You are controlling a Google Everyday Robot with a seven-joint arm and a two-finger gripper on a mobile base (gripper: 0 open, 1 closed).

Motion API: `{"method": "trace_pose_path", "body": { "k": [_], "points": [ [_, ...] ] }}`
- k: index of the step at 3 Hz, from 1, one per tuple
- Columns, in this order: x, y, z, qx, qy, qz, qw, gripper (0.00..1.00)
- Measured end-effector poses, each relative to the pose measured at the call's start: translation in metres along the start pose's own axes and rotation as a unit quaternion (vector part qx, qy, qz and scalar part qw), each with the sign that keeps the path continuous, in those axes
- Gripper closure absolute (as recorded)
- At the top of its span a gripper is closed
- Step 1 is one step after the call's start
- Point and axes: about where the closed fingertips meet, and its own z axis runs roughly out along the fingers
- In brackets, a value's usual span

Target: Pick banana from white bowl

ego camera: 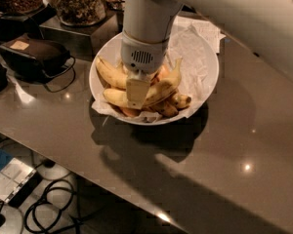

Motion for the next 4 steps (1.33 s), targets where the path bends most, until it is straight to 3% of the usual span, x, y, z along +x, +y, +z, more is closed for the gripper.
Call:
{"method": "trace_pose_path", "body": {
  "k": [2, 4],
  "points": [
    [0.007, 0.011, -0.019, 0.022, -0.023, -0.026, 0.9992, 1.0],
    [-0.005, 0.017, -0.05, 0.046, -0.034, -0.06, 0.9966, 1.0]
  ]
}}
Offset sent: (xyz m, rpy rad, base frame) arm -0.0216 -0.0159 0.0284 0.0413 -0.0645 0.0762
